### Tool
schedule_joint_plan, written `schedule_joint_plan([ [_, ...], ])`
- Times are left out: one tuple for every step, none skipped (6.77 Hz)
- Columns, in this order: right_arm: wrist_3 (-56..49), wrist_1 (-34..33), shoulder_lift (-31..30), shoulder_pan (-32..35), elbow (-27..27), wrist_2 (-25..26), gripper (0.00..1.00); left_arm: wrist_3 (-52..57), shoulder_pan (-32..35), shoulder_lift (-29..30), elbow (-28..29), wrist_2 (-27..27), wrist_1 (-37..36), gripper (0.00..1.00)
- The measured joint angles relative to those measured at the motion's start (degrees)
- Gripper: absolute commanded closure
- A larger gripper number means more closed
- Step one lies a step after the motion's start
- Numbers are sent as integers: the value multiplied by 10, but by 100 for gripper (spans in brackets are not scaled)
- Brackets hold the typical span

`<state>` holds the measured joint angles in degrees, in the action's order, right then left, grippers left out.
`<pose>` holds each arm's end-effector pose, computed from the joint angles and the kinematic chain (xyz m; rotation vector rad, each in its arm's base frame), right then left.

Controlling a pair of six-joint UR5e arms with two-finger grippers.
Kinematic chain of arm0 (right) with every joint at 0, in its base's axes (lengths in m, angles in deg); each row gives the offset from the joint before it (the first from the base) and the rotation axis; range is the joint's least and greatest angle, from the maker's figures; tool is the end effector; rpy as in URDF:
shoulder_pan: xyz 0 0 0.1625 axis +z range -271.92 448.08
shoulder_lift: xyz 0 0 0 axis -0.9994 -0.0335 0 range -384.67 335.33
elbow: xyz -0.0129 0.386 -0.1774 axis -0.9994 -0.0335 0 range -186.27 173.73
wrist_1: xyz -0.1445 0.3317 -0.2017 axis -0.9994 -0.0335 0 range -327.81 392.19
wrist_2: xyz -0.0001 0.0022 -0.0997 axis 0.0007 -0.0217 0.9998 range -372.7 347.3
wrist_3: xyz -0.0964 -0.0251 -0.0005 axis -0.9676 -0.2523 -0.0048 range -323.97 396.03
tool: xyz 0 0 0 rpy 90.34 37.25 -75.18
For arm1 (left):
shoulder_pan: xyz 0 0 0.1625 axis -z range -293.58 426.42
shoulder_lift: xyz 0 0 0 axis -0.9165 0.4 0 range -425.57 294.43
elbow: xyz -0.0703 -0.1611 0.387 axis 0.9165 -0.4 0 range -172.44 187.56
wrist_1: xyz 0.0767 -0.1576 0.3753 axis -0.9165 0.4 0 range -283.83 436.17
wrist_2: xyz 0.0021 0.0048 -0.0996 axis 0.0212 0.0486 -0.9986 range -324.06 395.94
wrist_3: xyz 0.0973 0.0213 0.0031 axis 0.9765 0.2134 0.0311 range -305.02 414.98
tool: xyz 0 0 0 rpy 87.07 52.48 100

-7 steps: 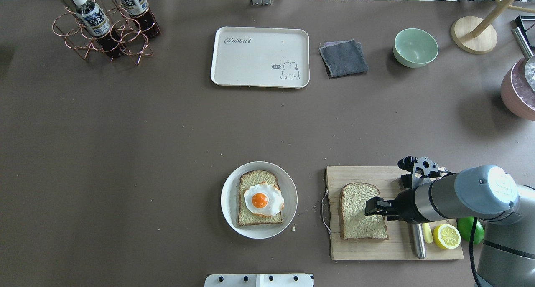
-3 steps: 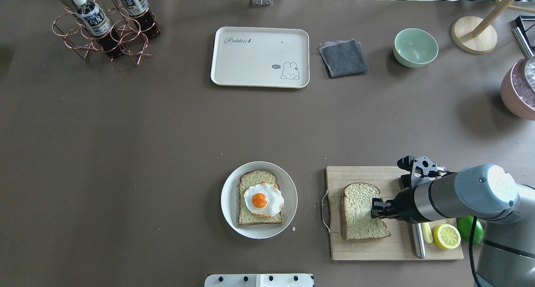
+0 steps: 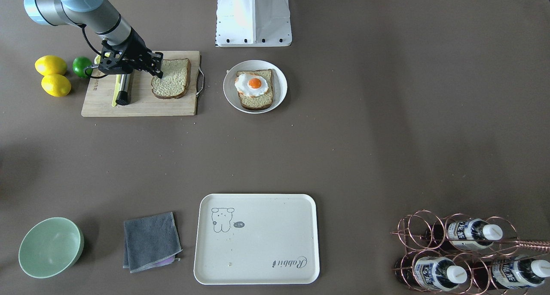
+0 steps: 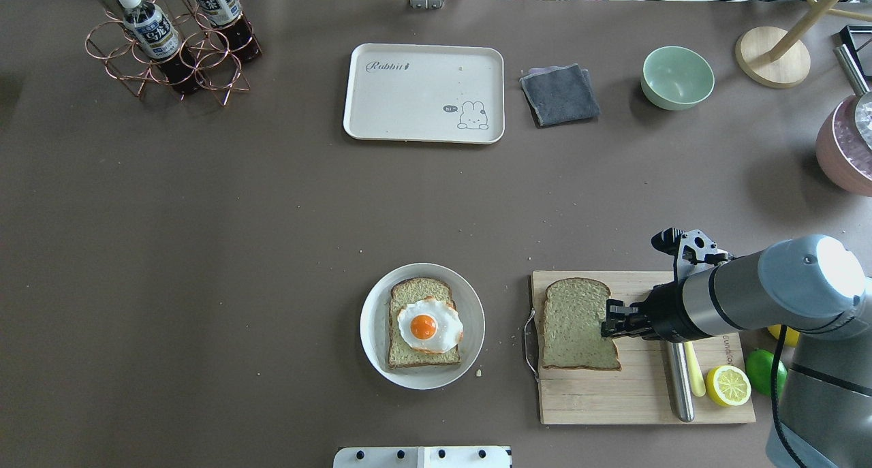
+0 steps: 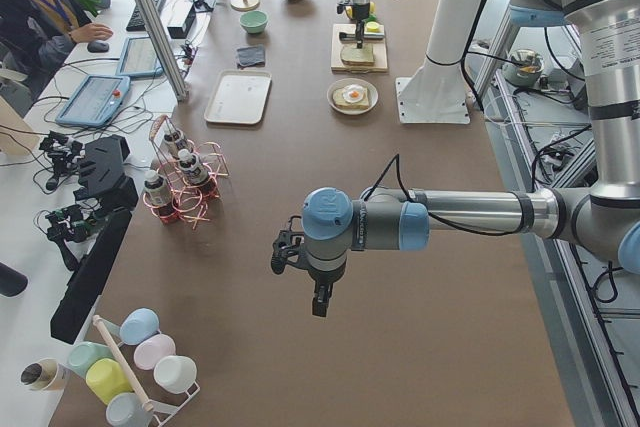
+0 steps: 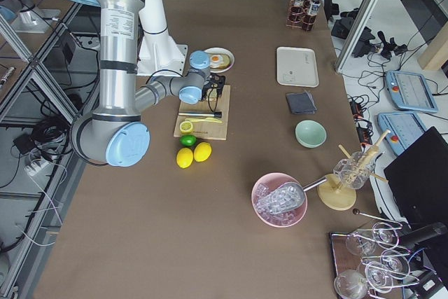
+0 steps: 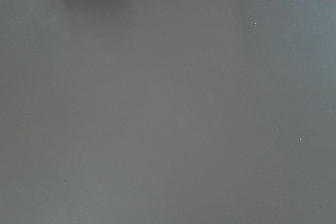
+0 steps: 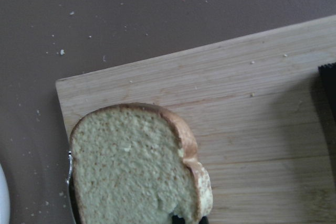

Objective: Make sandwich and place on tray
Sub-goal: 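Lift the bread slice with the right gripper and carry it over the egg plate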

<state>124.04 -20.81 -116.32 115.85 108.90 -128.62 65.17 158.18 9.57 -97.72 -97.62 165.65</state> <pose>-0.3780 -0.3004 0.3880 -0.1289 -1.1064 0.1635 -0.0764 -0.3806 0.6427 0.0776 0.7570 0.1394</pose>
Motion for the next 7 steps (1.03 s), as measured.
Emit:
schedule_joint_plan([
  [1,1,29,7,-2,-11,100,0,0,0,-1,0,0,2],
  [4,1,61,9,-6,-15,100,0,0,0,-1,0,0,2],
  [5,1,92,5,-10,-16,100,0,0,1,-1,0,0,2],
  [6,2,125,-7,-22,-14,100,-1,0,1,-1,0,1,2],
  [5,2,163,-23,-45,-11,100,-2,0,1,-1,0,5,2],
  [4,2,197,-40,-71,-8,100,-2,0,1,-2,0,7,2],
  [4,2,227,-55,-94,0,100,-2,0,1,-2,0,8,2],
])
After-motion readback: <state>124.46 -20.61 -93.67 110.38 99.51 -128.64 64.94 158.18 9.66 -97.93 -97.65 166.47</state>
